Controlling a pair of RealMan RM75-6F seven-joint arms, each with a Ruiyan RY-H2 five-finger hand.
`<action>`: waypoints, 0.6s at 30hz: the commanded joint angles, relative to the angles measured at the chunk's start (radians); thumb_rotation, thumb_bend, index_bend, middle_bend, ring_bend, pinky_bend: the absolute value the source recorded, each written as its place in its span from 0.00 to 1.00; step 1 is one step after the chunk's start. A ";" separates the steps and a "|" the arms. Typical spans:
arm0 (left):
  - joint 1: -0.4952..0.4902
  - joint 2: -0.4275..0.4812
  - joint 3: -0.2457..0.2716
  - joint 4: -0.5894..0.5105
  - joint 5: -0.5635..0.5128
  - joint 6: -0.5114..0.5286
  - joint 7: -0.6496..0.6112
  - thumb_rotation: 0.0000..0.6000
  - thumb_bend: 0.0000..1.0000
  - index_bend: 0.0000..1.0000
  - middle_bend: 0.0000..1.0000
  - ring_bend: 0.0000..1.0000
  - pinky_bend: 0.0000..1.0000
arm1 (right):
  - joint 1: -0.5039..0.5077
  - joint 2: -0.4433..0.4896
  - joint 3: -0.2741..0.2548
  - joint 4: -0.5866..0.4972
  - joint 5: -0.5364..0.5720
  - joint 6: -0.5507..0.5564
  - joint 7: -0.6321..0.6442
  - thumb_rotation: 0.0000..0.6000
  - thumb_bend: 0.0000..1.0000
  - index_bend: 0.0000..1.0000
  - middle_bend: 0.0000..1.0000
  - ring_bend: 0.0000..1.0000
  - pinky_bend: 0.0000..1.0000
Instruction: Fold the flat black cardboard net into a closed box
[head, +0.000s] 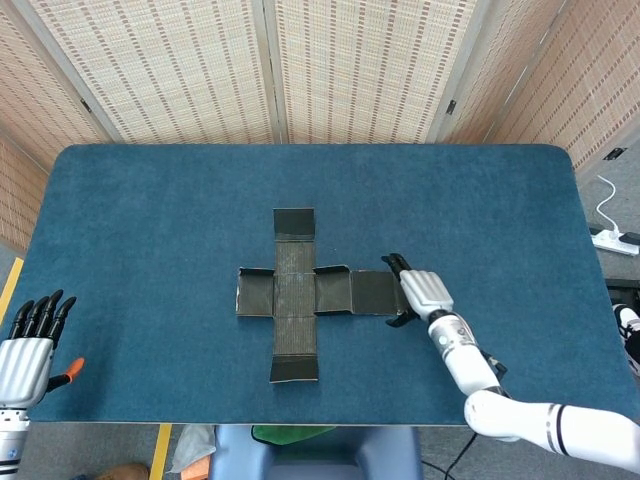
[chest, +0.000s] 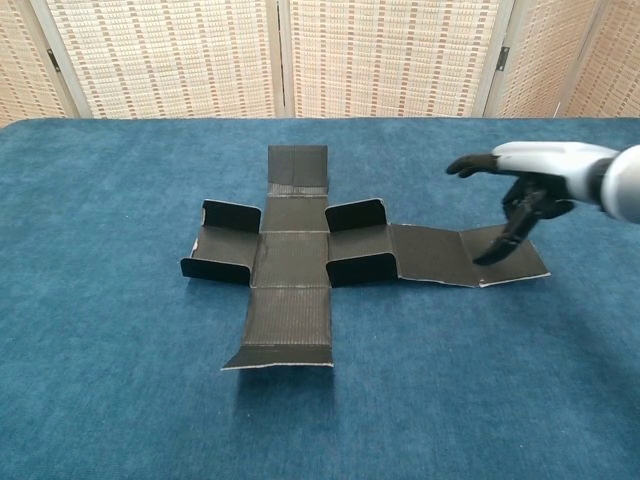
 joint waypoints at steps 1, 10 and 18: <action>-0.001 0.001 0.002 0.003 0.001 -0.004 -0.004 1.00 0.24 0.00 0.00 0.00 0.02 | 0.102 -0.074 -0.005 0.081 0.124 -0.007 -0.089 1.00 0.02 0.00 0.00 0.69 1.00; 0.005 -0.001 0.012 0.021 -0.005 -0.014 -0.030 1.00 0.24 0.00 0.00 0.00 0.02 | 0.249 -0.165 -0.044 0.193 0.327 0.007 -0.229 1.00 0.02 0.00 0.00 0.69 1.00; 0.006 -0.004 0.017 0.035 -0.006 -0.025 -0.047 1.00 0.24 0.00 0.00 0.00 0.02 | 0.300 -0.223 -0.056 0.270 0.415 0.000 -0.264 1.00 0.02 0.00 0.00 0.69 1.00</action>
